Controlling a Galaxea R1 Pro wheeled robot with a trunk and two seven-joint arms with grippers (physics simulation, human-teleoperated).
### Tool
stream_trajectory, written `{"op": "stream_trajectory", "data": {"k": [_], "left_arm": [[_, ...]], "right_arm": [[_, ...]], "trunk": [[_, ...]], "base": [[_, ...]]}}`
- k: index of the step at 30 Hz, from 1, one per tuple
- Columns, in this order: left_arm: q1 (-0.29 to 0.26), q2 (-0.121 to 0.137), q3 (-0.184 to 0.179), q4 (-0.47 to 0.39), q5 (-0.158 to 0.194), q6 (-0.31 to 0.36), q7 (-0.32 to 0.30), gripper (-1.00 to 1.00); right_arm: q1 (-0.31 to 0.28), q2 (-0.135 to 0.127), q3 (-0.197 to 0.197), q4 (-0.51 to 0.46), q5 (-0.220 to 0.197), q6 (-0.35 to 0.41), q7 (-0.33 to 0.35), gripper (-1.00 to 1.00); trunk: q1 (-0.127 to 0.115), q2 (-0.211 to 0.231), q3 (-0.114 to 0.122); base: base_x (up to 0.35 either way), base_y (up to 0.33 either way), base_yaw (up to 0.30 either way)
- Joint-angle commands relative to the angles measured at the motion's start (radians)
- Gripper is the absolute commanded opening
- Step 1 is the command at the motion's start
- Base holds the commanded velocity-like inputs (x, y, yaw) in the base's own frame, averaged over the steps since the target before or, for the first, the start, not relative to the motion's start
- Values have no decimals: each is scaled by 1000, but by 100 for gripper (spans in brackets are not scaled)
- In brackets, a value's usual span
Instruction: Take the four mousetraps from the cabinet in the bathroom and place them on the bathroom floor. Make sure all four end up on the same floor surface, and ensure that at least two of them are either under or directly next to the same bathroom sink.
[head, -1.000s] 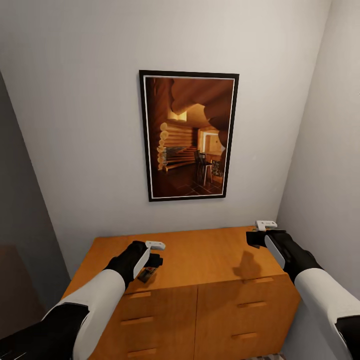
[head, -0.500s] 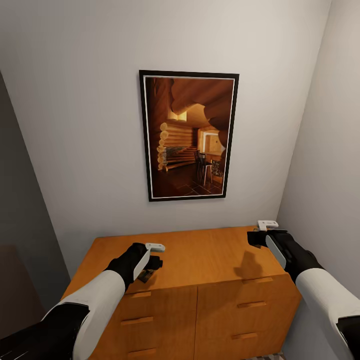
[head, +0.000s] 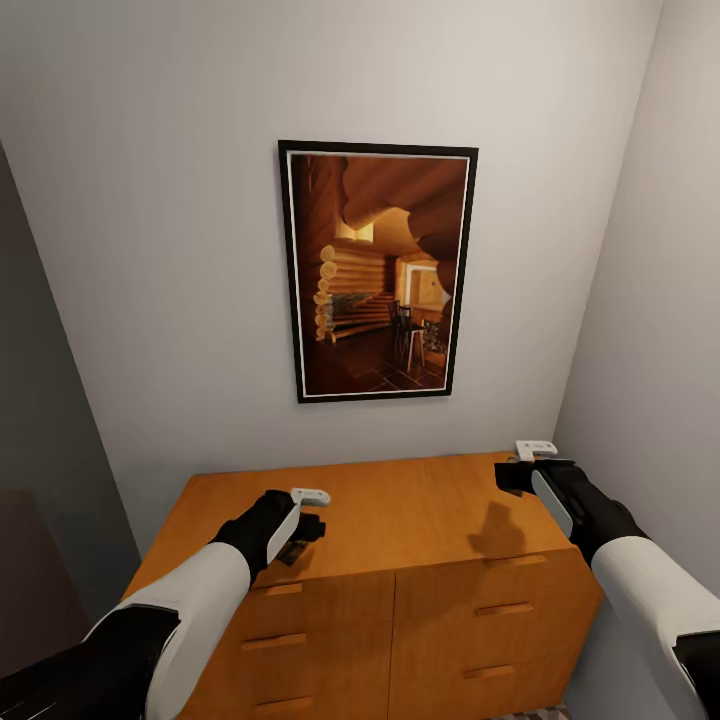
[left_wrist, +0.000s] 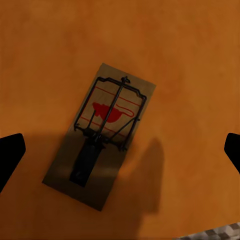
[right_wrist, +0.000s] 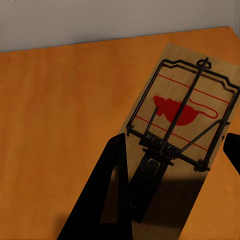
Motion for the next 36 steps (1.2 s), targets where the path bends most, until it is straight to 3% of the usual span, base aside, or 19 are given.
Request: {"op": "stream_trajectory", "data": {"k": [1,7,28,36], "left_arm": [[0,0,-5,-1,1,5,4,100],[0,0,-5,4,1,2,3,100],[0,50,-4,50,2,-52,-2,100],[0,54,-3,52,2,-53,-5,100]], "right_arm": [[0,-1,4,-1,-1,4,1,-100],[0,-1,4,-1,-1,4,1,-100],[0,-1,4,29,1,-25,1,-100],[0,1,4,29,1,-26,1,-100]], "trunk": [[0,-1,0],[0,-1,0],[0,-1,0],[0,-1,0]], "base": [[0,0,0],[0,0,0],[0,0,0],[0,0,0]]}}
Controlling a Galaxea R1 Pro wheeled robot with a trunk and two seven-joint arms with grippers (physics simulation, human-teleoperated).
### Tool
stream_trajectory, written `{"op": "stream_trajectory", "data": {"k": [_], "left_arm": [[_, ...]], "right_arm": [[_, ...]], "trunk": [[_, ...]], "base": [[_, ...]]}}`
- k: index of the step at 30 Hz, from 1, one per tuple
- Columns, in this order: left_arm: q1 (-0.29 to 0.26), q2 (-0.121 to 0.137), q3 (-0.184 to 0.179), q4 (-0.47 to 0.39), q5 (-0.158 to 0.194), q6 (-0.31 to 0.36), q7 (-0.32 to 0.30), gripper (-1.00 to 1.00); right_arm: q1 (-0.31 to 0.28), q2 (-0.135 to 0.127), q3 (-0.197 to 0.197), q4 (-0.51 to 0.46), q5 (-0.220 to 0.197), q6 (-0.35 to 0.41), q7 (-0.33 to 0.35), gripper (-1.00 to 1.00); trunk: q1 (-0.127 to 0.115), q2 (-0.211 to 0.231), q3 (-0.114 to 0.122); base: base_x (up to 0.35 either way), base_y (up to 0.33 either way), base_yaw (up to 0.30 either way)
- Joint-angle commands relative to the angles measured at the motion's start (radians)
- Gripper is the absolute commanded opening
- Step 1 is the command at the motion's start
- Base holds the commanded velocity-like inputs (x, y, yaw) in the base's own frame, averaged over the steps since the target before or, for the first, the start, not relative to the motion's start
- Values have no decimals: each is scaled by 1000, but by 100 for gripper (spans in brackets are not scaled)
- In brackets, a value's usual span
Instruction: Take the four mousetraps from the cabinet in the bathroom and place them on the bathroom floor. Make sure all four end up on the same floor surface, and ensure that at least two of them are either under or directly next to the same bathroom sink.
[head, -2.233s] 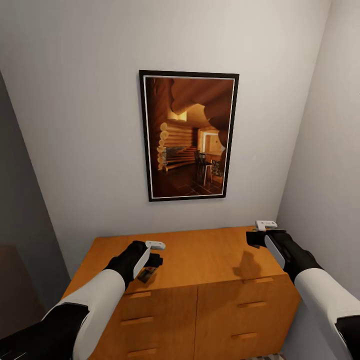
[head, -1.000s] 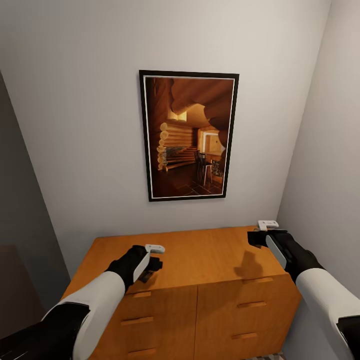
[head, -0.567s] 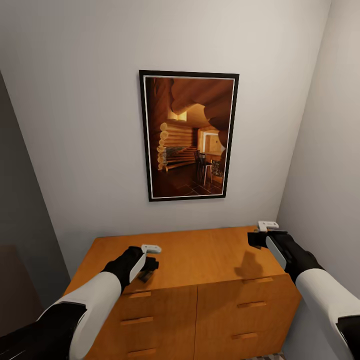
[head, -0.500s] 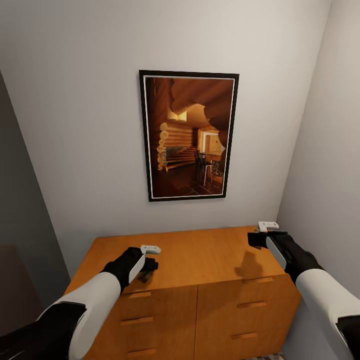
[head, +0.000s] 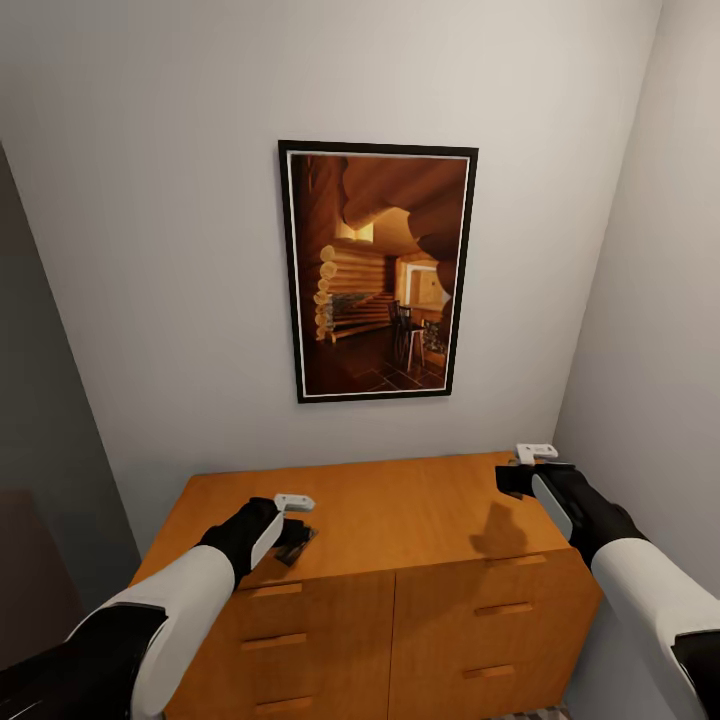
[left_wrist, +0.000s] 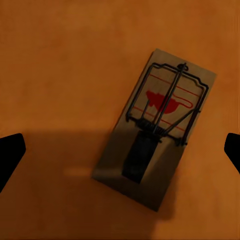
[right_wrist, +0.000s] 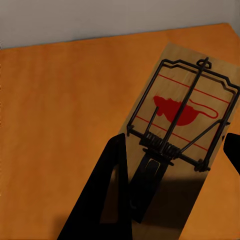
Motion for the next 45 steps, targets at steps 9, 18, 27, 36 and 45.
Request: {"op": "stream_trajectory", "data": {"k": [9,18,27,36,45], "left_arm": [[0,-3,-4,0,1,5,3,100],[0,-7,-3,20,1,-24,3,100],[0,-9,-3,20,-3,-27,3,100],[0,-15,-2,16,-4,-19,3,100],[0,-19,-3,17,-5,-23,3,100]], "right_arm": [[-1,-3,5,-1,-2,4,1,-100],[0,-3,5,-1,-2,4,1,-100],[-1,-3,5,-1,-2,4,1,-100],[-1,-3,5,-1,-2,4,1,-100],[-1,-3,5,-1,-2,4,1,-100]], "trunk": [[0,-1,0],[0,-1,0],[0,-1,0],[0,-1,0],[0,-1,0]], "base": [[0,0,0],[0,0,0],[0,0,0],[0,0,0],[144,0,0]]}}
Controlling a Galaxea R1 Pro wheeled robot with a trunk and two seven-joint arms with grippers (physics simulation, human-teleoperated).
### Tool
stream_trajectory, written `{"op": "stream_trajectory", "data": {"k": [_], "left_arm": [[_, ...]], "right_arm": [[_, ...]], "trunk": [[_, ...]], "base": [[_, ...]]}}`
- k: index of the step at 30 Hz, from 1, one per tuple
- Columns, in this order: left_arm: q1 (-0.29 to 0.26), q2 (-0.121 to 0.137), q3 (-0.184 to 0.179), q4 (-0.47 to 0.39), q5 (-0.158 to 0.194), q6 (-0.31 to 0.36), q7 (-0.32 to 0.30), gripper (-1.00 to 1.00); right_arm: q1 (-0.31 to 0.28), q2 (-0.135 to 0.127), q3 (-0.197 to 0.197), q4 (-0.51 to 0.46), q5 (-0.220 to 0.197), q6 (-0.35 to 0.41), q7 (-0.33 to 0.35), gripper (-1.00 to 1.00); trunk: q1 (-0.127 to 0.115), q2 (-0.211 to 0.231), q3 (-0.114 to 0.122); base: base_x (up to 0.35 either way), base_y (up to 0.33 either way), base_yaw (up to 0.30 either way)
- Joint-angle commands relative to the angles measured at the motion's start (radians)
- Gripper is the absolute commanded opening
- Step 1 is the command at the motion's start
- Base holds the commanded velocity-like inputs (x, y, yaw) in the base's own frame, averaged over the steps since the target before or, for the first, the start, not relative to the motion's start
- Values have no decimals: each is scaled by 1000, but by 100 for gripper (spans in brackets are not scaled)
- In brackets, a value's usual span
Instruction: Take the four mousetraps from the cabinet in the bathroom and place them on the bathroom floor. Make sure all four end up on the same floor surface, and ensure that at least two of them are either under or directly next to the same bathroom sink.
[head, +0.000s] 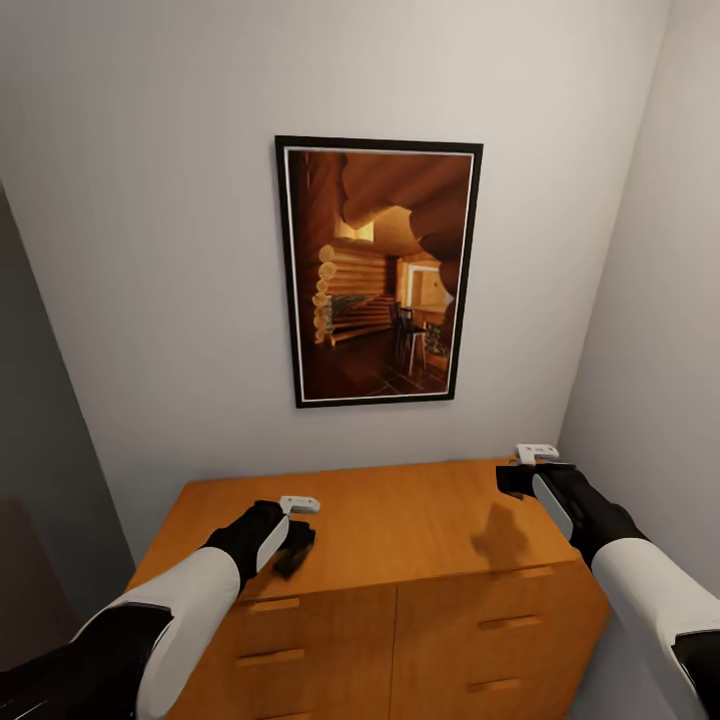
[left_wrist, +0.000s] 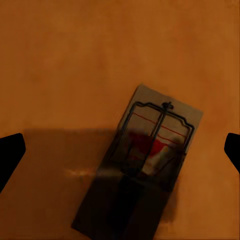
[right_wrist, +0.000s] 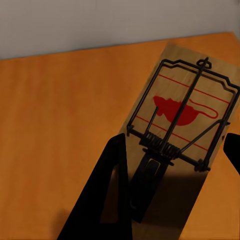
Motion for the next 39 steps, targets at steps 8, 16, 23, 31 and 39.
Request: {"op": "stream_trajectory", "data": {"k": [8,16,23,31,39], "left_arm": [[0,-4,-5,0,0,0,1,100],[0,-6,-7,9,1,-3,0,100],[0,-11,-7,11,2,-4,0,100],[0,-20,-7,19,2,-6,-1,100],[0,-23,-7,53,3,-38,-2,100]], "right_arm": [[0,-2,5,-1,-2,4,0,-100],[0,-2,5,-1,-2,4,0,-100],[0,-2,5,-1,-2,4,0,-100],[0,-2,5,-1,-2,4,0,-100],[0,-2,5,-1,-2,4,0,-100]], "trunk": [[1,-1,0],[1,-1,0],[1,-1,0],[1,-1,0],[1,-1,0]], "base": [[79,0,0],[8,0,0],[1,0,0],[0,0,0],[0,0,0]]}}
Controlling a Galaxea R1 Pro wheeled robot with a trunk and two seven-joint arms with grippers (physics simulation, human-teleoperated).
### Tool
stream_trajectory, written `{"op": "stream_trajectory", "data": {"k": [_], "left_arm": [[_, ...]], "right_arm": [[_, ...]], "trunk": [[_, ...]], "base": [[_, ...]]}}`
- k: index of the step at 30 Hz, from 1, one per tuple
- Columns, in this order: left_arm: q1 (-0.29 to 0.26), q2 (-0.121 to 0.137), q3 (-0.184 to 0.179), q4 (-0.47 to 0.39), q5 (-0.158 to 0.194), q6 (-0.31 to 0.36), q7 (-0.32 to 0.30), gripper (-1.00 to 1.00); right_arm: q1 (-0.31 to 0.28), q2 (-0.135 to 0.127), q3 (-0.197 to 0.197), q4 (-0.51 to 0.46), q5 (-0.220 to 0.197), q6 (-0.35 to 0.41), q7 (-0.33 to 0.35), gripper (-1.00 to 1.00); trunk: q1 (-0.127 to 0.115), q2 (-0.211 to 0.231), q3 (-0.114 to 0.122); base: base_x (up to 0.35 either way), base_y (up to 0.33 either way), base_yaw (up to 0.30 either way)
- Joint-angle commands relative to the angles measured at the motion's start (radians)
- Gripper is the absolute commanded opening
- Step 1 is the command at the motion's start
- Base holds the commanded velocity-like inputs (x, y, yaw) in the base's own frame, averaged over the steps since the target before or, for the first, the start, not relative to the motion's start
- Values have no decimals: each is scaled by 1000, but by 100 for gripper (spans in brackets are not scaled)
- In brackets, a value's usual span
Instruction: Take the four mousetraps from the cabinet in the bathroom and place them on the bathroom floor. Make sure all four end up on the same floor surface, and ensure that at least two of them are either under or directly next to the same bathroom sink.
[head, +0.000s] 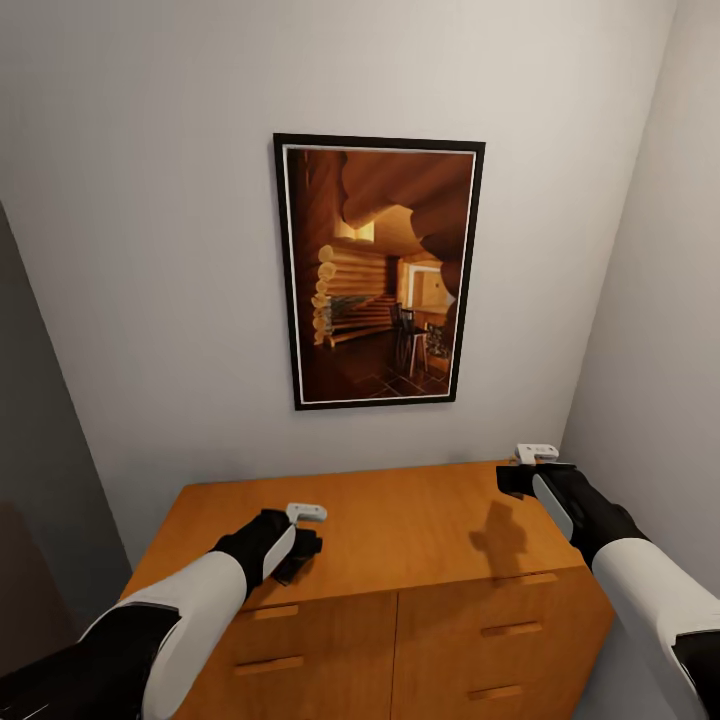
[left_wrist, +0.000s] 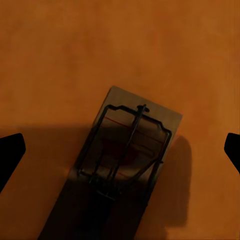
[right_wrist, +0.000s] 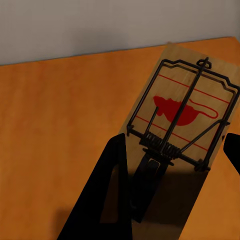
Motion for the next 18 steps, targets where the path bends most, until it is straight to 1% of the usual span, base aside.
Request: {"op": "stream_trajectory", "data": {"k": [1,9,18], "left_arm": [[0,0,-5,3,1,1,3,100],[0,3,-5,22,2,-12,3,100],[0,6,0,23,3,12,2,100]], "right_arm": [[0,-1,5,-1,-2,4,1,-100],[0,-1,5,-1,-2,4,1,-100],[0,-1,5,-1,-2,4,1,-100]], "trunk": [[0,-1,0],[0,-1,0],[0,-1,0]], "base": [[0,0,0],[0,0,0],[0,0,0]]}}
